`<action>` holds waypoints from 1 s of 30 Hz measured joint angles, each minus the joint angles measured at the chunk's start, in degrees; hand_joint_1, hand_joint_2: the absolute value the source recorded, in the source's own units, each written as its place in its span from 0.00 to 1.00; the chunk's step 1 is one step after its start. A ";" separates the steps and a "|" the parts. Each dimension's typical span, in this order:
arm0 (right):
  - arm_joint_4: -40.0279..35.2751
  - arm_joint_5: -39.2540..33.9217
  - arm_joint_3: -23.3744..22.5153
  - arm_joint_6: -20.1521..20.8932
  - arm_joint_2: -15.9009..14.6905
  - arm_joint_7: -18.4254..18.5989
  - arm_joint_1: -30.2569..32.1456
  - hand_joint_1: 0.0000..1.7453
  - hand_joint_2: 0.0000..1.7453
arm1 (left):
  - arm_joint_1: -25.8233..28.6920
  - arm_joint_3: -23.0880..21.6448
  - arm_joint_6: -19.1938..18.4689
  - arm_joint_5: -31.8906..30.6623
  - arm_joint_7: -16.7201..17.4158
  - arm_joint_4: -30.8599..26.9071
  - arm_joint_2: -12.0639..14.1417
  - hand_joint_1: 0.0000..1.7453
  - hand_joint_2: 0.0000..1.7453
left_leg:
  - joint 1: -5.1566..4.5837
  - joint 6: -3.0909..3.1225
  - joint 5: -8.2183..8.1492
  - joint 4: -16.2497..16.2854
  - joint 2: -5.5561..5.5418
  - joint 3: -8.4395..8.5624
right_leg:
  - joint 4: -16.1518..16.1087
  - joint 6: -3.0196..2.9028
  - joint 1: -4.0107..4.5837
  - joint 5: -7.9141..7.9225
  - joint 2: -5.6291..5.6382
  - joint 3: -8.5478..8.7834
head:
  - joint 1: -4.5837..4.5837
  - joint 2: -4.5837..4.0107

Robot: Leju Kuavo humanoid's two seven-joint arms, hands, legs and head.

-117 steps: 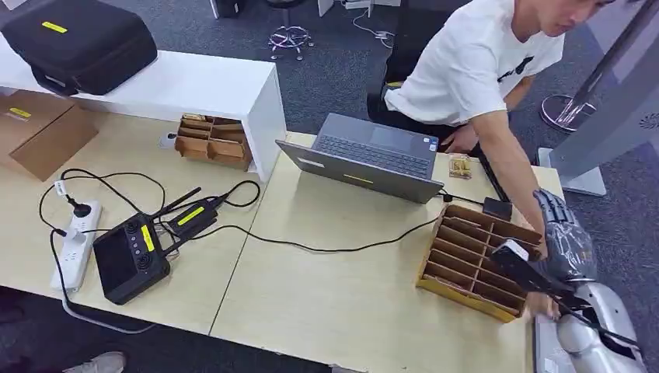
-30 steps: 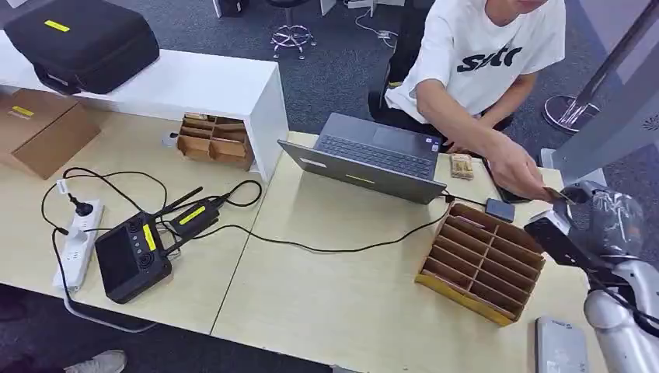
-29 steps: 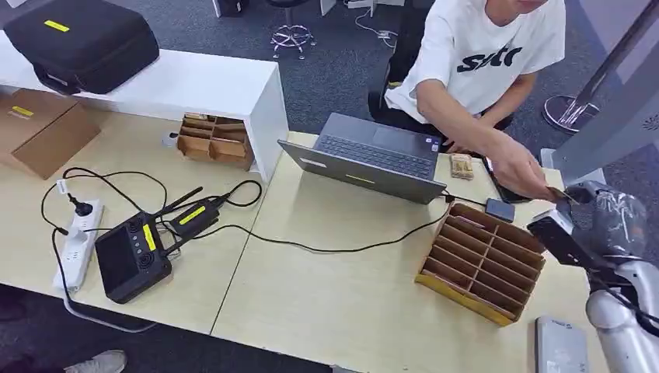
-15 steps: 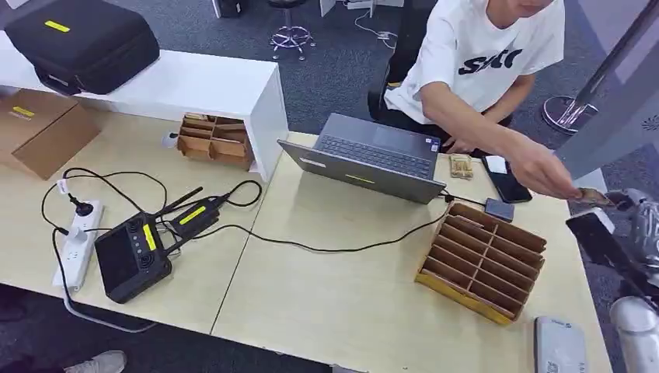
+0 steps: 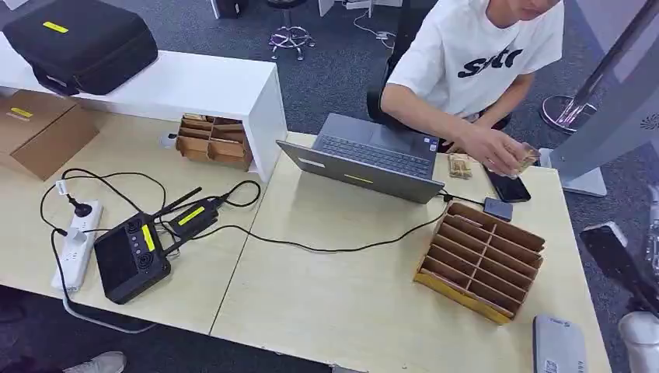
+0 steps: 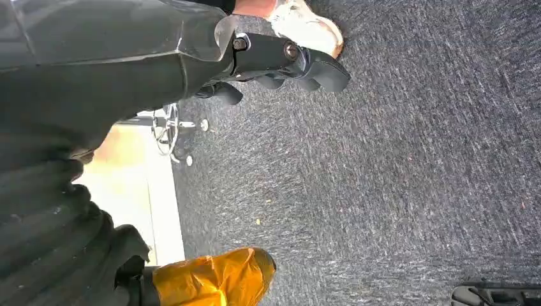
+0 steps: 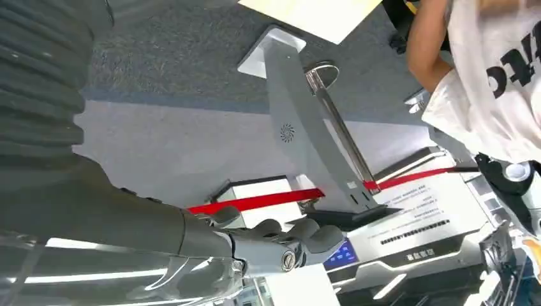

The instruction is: Pass the card to the sensor for recognition and then transmit it.

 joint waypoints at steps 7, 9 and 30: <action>0.24 -3.04 -1.51 0.97 0.48 -1.02 0.10 0.00 1.00 | 0.00 0.44 0.00 -0.20 0.00 0.00 -0.07 0.00 1.00 | 0.00 0.00 0.00 0.00 0.00 0.00 | 0.00 0.00 0.00 0.00 0.00 0.00 | 0.00 0.00; 0.26 -12.49 -3.25 6.30 1.16 -2.40 0.07 0.00 1.00 | -0.01 0.46 0.00 -0.33 0.00 0.00 -0.11 0.00 1.00 | 0.00 0.00 0.00 0.00 -0.01 0.00 | 0.00 0.00 0.00 0.00 -0.01 0.00 | 0.00 0.00; 18.62 -55.23 -44.55 0.63 0.48 -7.30 2.68 0.00 1.00 | -1.41 0.42 0.20 -3.28 1.49 0.00 -0.35 0.00 1.00 | -0.04 0.08 -0.09 -0.01 -0.03 0.01 | -0.03 0.05 -0.04 -0.04 -0.01 0.00 | -0.02 0.00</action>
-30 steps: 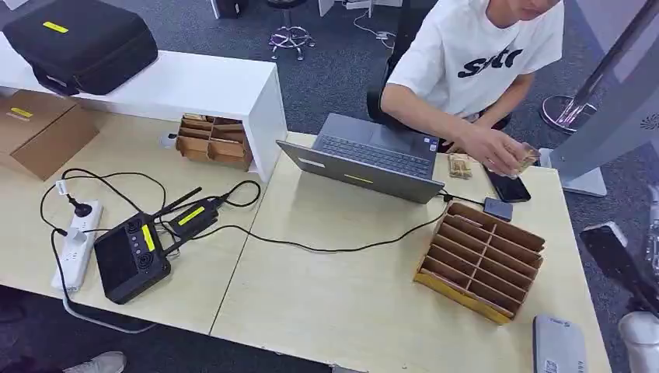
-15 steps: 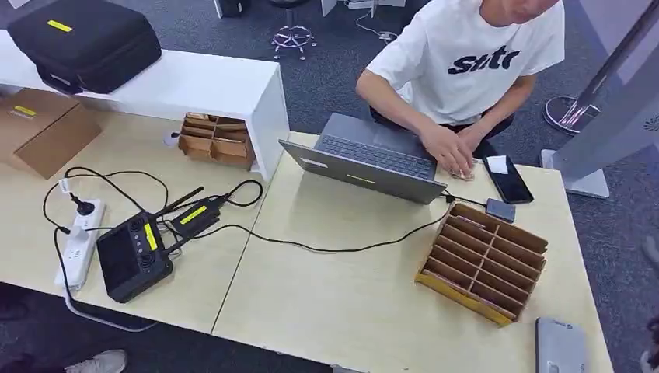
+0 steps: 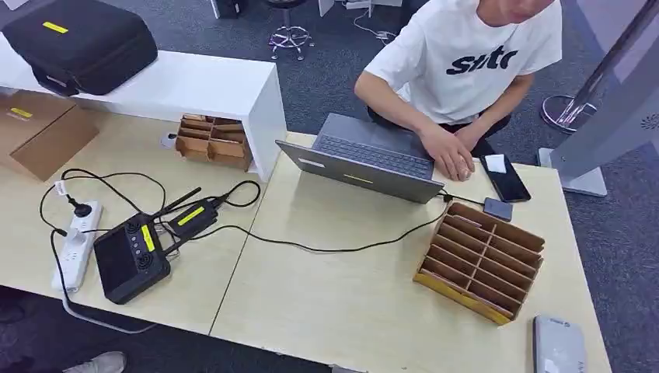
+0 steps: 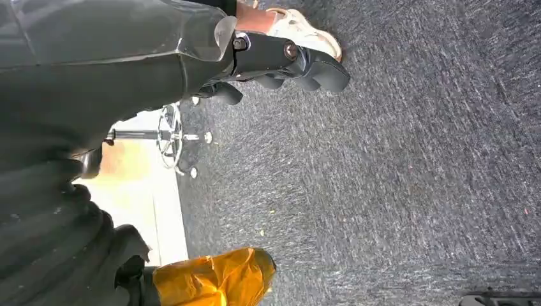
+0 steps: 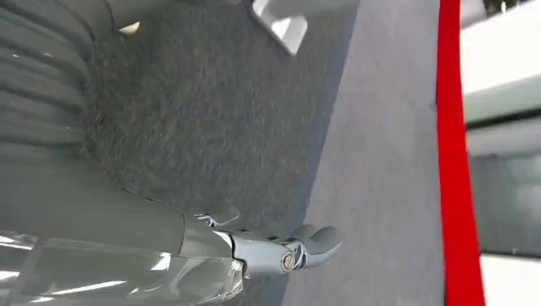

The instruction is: Pass the card to the sensor for recognition and then transmit it.

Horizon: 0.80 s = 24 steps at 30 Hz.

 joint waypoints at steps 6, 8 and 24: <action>0.57 0.61 -2.97 -5.01 0.02 -0.33 2.31 0.00 1.00 | -0.32 -0.02 0.02 -0.11 0.15 0.00 -0.17 0.00 1.00 | 0.00 0.00 0.00 0.01 0.05 0.05 | 0.00 0.04 0.00 -0.02 0.00 0.03 | 0.02 0.00; 1.09 -0.79 -4.33 -4.43 0.26 -0.04 3.70 0.00 1.00 | -0.30 -0.02 0.02 -0.13 0.15 0.00 -0.20 0.00 1.00 | 0.01 0.00 0.00 0.00 0.03 0.04 | 0.00 0.04 0.00 -0.02 -0.01 0.05 | 0.02 0.00; 11.15 -8.70 -15.28 4.00 5.47 4.70 15.16 0.00 1.00 | -0.64 -0.09 0.02 -0.13 0.15 0.00 -0.42 0.00 1.00 | 0.02 -0.10 -0.12 -0.04 0.09 0.08 | 0.01 -0.03 0.01 -0.16 0.05 0.04 | 0.00 0.00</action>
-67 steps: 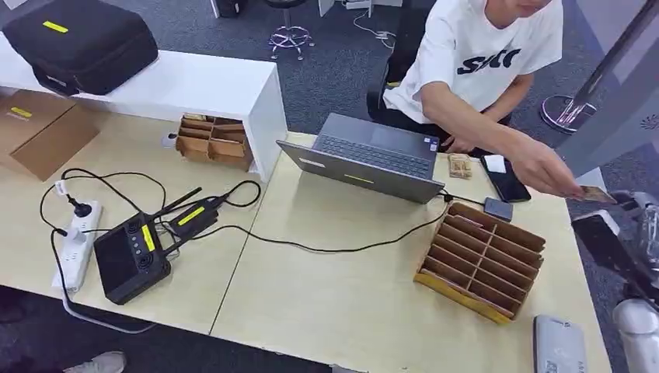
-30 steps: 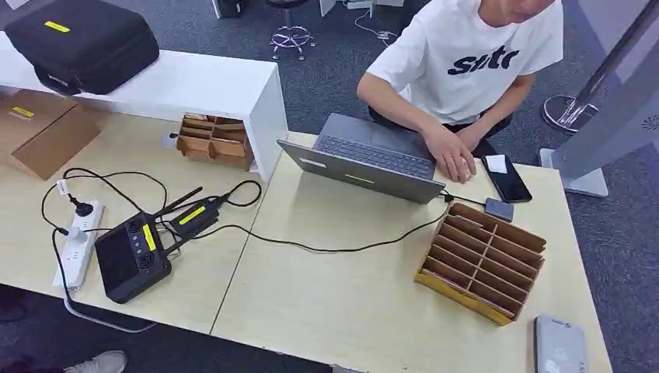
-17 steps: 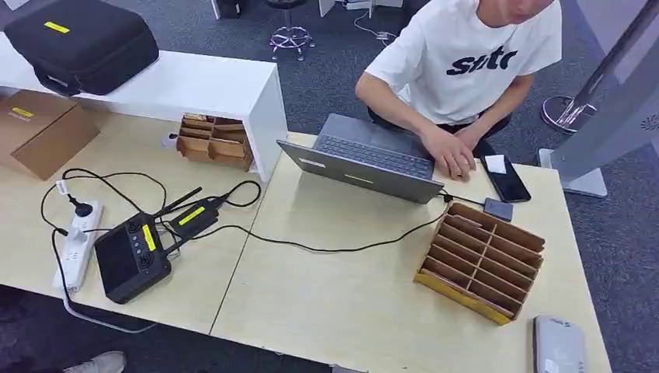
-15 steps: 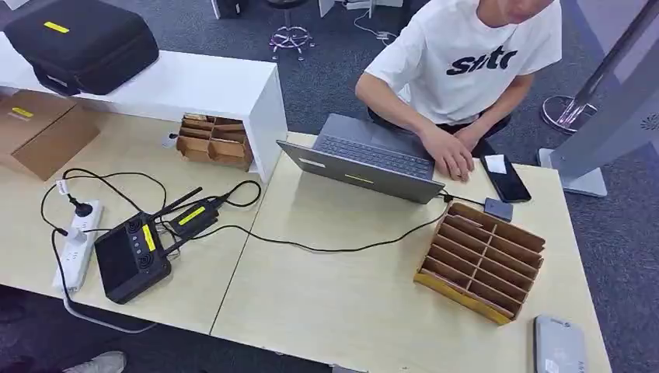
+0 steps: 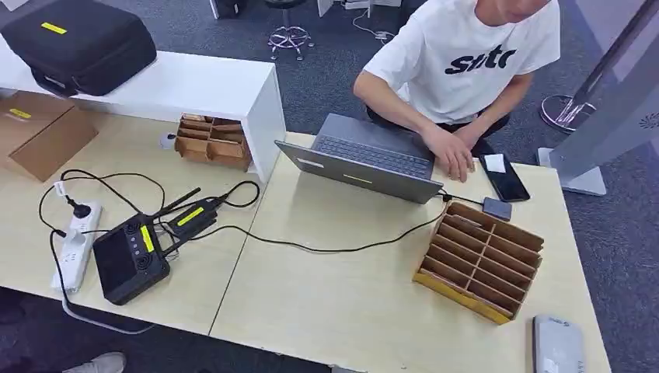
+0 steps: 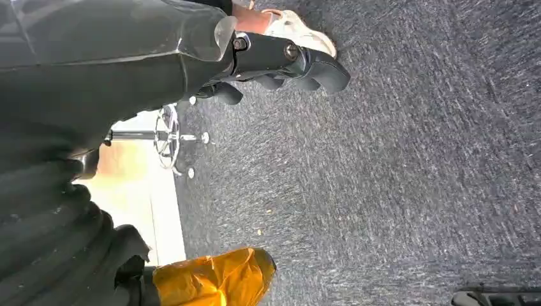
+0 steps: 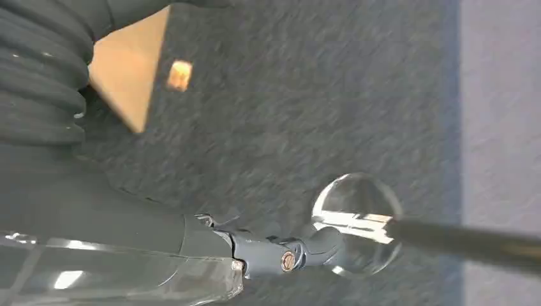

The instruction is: Pass the card to the sensor for recognition and then transmit it.

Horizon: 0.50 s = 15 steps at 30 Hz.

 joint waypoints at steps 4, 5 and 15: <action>1.35 6.06 -0.13 -3.53 2.07 1.48 1.56 0.00 1.00 | -0.11 0.00 0.02 0.15 0.00 0.00 -0.02 0.00 1.00 | 0.03 -0.01 -0.01 0.00 0.06 0.06 | 0.00 -0.01 0.02 -0.01 0.07 0.01 | 0.02 0.00; 1.70 8.45 -0.13 -5.82 2.97 1.87 1.90 0.00 1.00 | -0.11 0.00 0.13 0.20 -0.04 0.00 -0.04 0.00 1.00 | 0.02 -0.01 0.00 0.00 0.05 0.06 | 0.00 -0.01 0.01 -0.02 0.05 0.02 | 0.00 0.00; 5.33 19.72 0.81 -20.59 9.51 7.45 2.79 0.00 1.00 | -0.08 0.00 0.70 0.70 -0.57 0.00 -0.02 0.00 1.00 | 0.03 -0.01 0.00 -0.02 0.08 0.08 | 0.03 -0.02 0.02 -0.03 0.10 0.04 | 0.00 0.00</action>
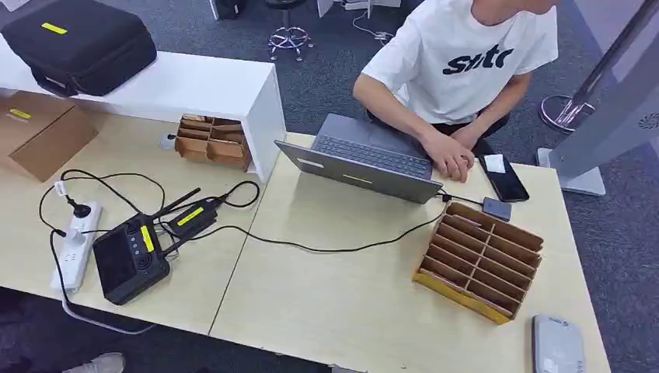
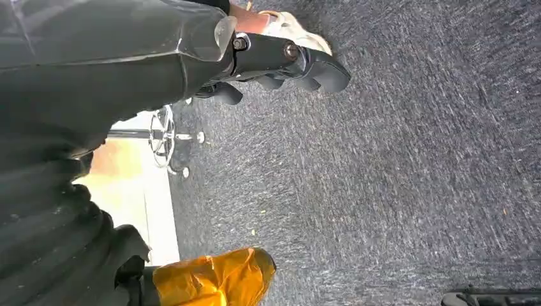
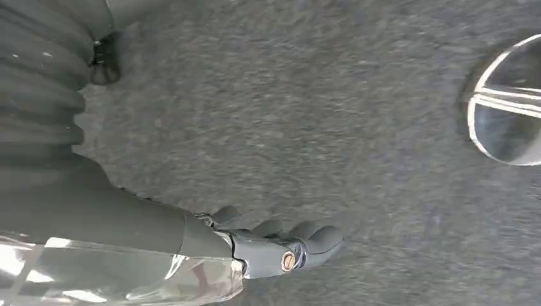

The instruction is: Pass the card to the sensor for recognition and then transmit it.

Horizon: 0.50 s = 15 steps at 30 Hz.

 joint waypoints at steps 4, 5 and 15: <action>0.81 1.53 0.76 -1.33 1.51 1.37 0.04 0.00 1.00 | 0.01 0.00 0.02 0.09 -0.04 0.00 0.00 0.00 1.00 | -0.01 0.00 0.00 0.00 0.00 0.00 | 0.00 0.00 -0.01 0.00 -0.01 0.02 | 0.00 0.00; 0.92 1.63 0.79 -1.35 1.81 1.37 0.04 0.00 1.00 | 0.01 0.00 0.02 0.09 -0.04 0.00 0.00 0.00 1.00 | -0.02 0.00 0.00 0.00 0.01 0.00 | 0.00 0.00 -0.02 0.00 -0.01 0.02 | 0.02 0.00; 1.75 7.10 2.27 -4.02 4.44 7.76 0.23 0.00 1.00 | -0.22 -0.04 -0.02 -0.50 0.11 0.00 0.00 0.00 1.00 | -0.01 0.00 0.00 0.00 0.02 0.04 | 0.00 -0.01 0.00 -0.01 0.00 0.03 | 0.00 0.00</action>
